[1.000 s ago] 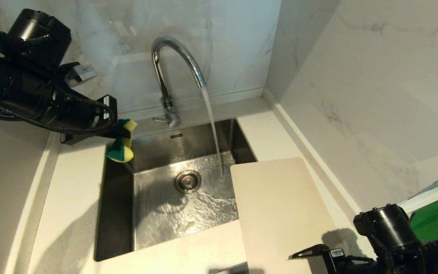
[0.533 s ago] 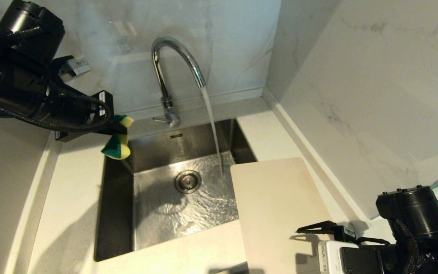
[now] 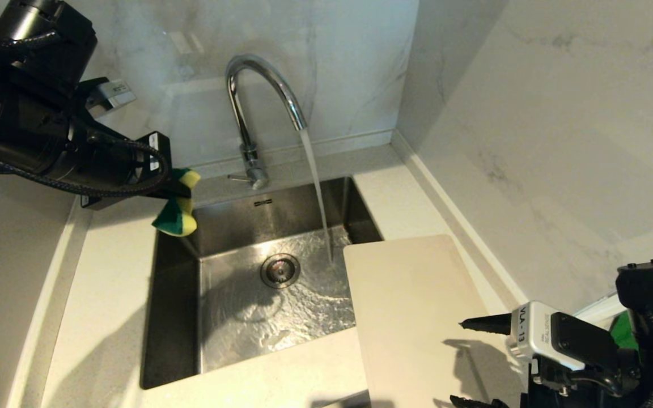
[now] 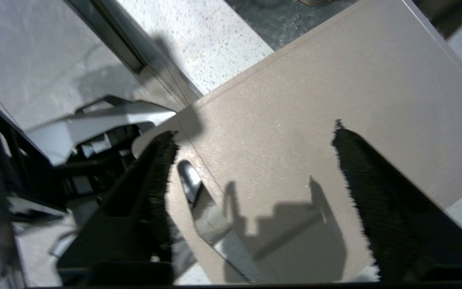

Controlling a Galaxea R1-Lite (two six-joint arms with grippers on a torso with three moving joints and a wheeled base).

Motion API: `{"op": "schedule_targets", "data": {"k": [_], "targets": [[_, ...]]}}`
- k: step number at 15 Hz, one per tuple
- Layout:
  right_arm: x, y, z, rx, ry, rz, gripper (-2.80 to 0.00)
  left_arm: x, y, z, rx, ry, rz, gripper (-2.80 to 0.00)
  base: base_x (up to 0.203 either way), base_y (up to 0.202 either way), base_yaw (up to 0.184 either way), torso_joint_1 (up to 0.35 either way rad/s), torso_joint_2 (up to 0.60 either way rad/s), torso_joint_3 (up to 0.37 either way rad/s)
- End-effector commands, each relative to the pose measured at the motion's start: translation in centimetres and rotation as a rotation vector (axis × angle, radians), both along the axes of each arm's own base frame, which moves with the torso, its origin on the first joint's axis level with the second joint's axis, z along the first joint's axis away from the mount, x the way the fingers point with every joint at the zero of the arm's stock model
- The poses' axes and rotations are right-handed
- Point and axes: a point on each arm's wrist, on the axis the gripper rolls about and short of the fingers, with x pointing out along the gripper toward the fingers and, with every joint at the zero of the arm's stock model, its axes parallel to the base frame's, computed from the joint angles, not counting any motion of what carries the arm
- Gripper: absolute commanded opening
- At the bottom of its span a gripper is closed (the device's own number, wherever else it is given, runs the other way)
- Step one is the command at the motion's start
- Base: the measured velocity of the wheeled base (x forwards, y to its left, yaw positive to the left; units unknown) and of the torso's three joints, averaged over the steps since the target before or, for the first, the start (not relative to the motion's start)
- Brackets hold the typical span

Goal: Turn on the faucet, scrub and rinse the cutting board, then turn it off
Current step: Put down the cleaning cloth

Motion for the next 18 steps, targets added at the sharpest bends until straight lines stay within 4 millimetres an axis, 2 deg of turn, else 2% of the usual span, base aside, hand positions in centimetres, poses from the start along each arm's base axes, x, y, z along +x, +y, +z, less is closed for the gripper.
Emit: {"op": "schedule_targets", "data": {"k": [1,3,7,9,12,15,18], "targets": [[-1.0,-0.2,0.9,0.074,0.021,-0.052,-2.80,-0.2,-0.1,0.0,-0.001,0.004,-0.002,-2.80,0.000,0.000,0.000,0.000,0.00,0.000],[-1.5,-0.3,1.5,0.160,0.091,-0.128,-2.80,-0.2,-0.1,0.0,-0.001,0.002,0.000,-2.80,0.000,0.000,0.000,0.000,0.00,0.000],[-3.1,-1.0,2.9,0.225,0.072,-0.323,-2.80,-0.2,-0.1,0.0,0.001,0.004,0.001,-2.80,0.000,0.000,0.000,0.000,0.00,0.000],[-4.1,-1.3,4.3,0.308,0.051,-0.422,-2.80,-0.2,-0.1,0.1,-0.002,0.001,0.001,-2.80,0.000,0.000,0.000,0.000,0.00,0.000],[-5.2,-2.0,6.8,0.404,-0.051,-0.677,-2.80,0.0,-0.2,-0.1,0.003,0.005,0.002,-2.80,0.000,0.000,0.000,0.000,0.00,0.000],[-7.6,-2.8,8.3,0.452,-0.189,-0.826,-2.80,-0.1,-0.2,0.0,0.002,0.001,0.003,-2.80,0.000,0.000,0.000,0.000,0.00,0.000],[-10.8,-3.6,7.9,0.465,-0.284,-0.947,-2.80,-0.2,-0.1,0.1,-0.002,-0.003,0.004,-2.80,0.000,0.000,0.000,0.000,0.00,0.000]]}}
